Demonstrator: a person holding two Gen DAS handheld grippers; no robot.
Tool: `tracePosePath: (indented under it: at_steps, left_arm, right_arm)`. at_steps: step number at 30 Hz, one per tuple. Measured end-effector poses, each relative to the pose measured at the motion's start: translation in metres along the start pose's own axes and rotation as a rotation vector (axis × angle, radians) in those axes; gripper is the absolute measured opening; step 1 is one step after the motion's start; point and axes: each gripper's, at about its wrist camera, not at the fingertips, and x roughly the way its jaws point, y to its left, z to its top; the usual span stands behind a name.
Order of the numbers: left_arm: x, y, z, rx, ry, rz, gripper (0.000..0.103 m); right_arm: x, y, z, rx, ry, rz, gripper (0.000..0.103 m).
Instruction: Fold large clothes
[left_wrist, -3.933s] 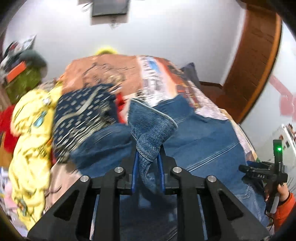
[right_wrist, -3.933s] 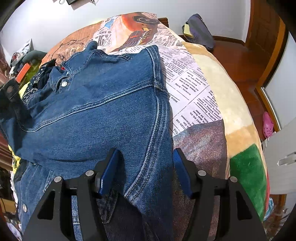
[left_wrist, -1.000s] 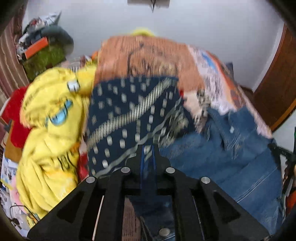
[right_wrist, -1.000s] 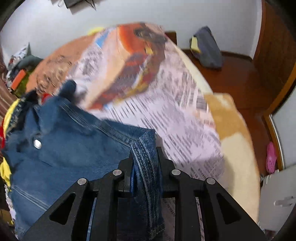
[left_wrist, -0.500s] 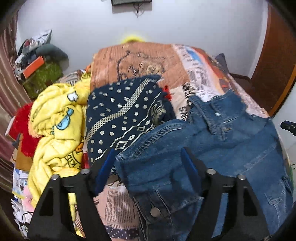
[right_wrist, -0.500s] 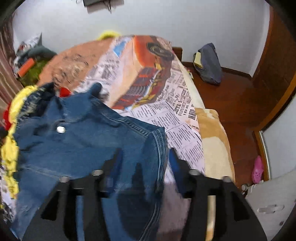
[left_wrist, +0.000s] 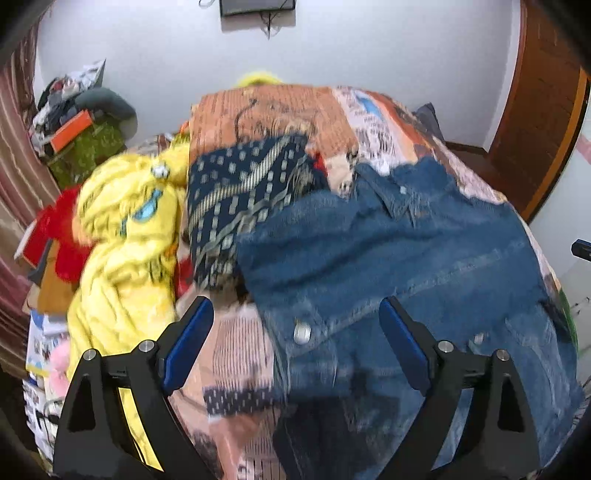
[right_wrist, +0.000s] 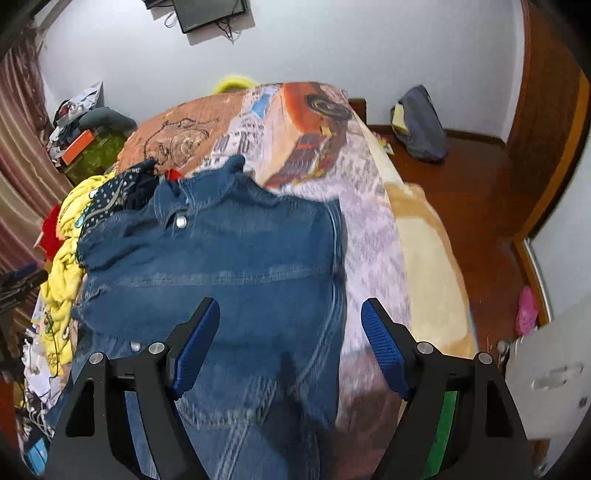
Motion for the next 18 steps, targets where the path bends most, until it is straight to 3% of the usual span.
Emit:
tracePosePath:
  at_steps: [11, 18]
  left_arm:
    - [0.036, 0.044, -0.094, -0.195, 0.242, -0.102, 0.091]
    - [0.058, 0.056, -0.140, -0.373, 0.371, -0.283, 0.091]
  right_arm:
    - [0.021, -0.027, -0.075, 0.109, 0.157, 0.019, 0.076]
    - [0.030, -0.030, -0.097, 0.136, 0.178, 0.067, 0.076]
